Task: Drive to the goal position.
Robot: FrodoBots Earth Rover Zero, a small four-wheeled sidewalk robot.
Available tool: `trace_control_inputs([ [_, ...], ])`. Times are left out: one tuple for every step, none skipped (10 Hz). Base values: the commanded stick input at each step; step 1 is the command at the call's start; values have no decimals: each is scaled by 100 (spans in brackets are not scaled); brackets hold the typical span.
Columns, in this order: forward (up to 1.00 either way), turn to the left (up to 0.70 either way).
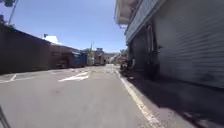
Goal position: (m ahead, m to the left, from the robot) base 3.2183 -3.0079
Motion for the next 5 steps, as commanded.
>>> trace_control_inputs([
  [45,0],
  [45,0],
  [45,0],
  [45,0],
  [45,0],
])
